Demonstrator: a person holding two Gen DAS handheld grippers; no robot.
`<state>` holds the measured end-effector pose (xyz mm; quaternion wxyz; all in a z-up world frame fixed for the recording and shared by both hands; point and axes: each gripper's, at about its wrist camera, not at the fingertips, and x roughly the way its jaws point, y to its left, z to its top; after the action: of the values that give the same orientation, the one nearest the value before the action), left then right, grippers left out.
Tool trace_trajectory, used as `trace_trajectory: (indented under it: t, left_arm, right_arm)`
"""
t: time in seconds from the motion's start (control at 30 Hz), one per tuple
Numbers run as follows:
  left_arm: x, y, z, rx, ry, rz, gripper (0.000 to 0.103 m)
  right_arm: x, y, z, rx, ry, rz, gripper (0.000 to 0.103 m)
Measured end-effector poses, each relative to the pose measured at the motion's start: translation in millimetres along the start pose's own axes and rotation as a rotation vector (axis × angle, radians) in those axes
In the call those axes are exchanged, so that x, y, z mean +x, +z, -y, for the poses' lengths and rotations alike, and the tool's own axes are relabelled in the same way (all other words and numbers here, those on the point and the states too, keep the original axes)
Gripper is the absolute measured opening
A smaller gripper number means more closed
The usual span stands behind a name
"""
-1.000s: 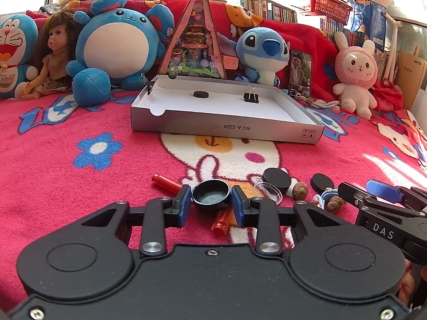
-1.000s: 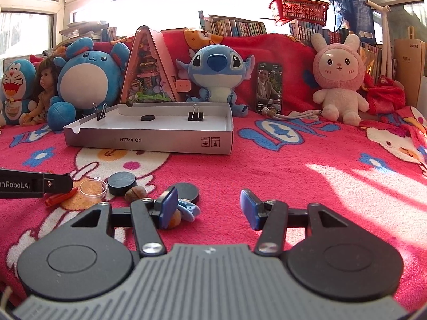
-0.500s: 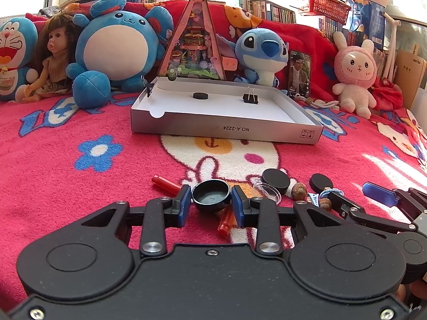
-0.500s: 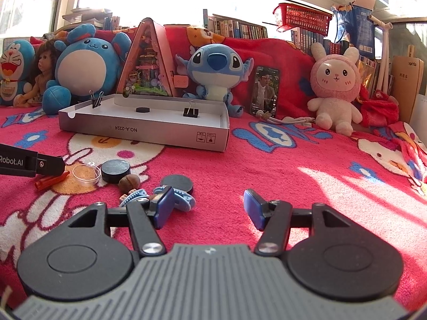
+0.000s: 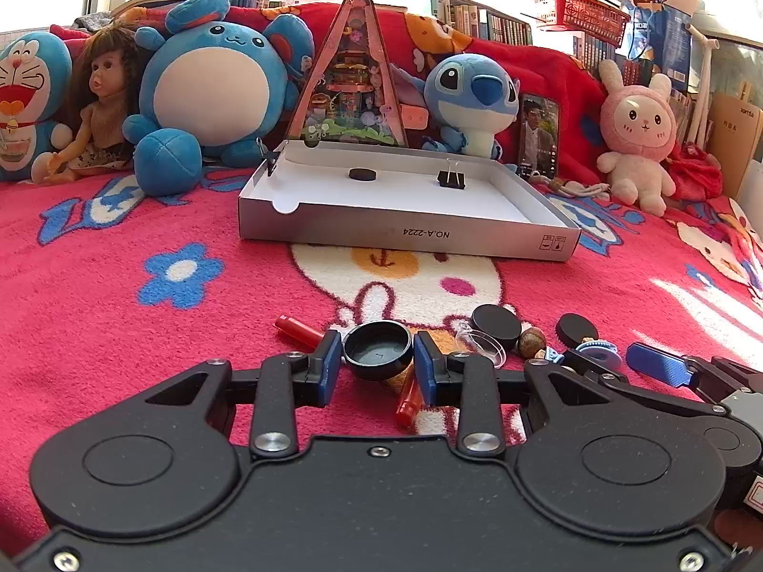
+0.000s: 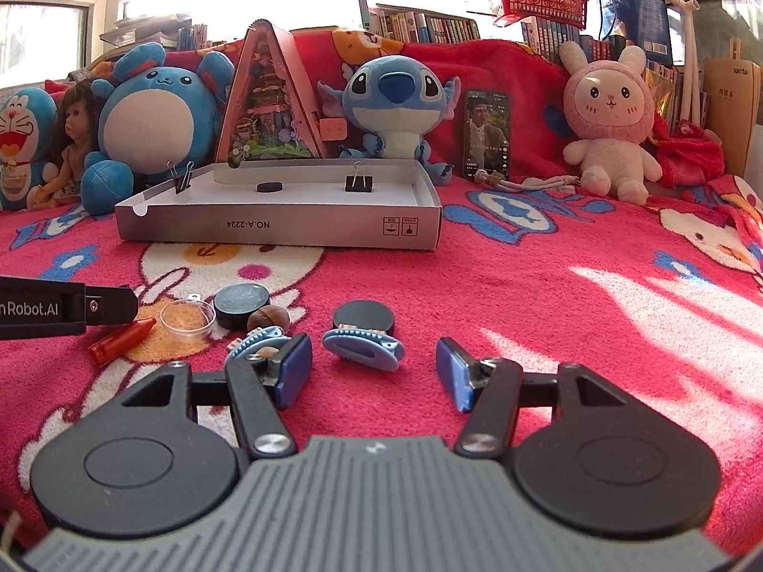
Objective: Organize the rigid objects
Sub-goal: 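Close the right tool on the blue hair clip while the left tool holds the black cup, then carry the black cup in the left tool toward the box while the right carries the clip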
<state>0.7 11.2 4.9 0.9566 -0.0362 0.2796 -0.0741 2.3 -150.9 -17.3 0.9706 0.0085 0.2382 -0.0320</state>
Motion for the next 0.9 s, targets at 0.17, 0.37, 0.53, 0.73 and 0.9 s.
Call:
trace_trajectory:
  t: [0.17, 0.37, 0.53, 0.73, 0.9]
  left_arm:
    - [-1.5, 0.2, 4.9, 0.017, 0.003, 0.013, 0.031]
    - [-1.8, 0.1, 5.6, 0.016, 0.003, 0.014, 0.031]
    - [-1.9, 0.1, 5.6, 0.017, 0.003, 0.013, 0.031]
    - [-2.1, 1.1, 6.7, 0.016, 0.005, 0.015, 0.031]
    - [-3.5, 4.8, 7.3, 0.007, 0.016, 0.024, 0.031]
  right_arm:
    - [-0.4, 4.6, 3.5, 0.052, 0.009, -0.02, 0.069]
    - [-1.9, 7.4, 2.5, 0.089, 0.01, -0.031, 0.064]
    - [0.2, 7.5, -0.8, 0.093, 0.002, -0.04, 0.059]
    - [2.2, 7.2, -3.9, 0.069, -0.005, -0.042, 0.044]
    - [1.1, 7.8, -2.5, 0.063, -0.004, -0.038, 0.044]
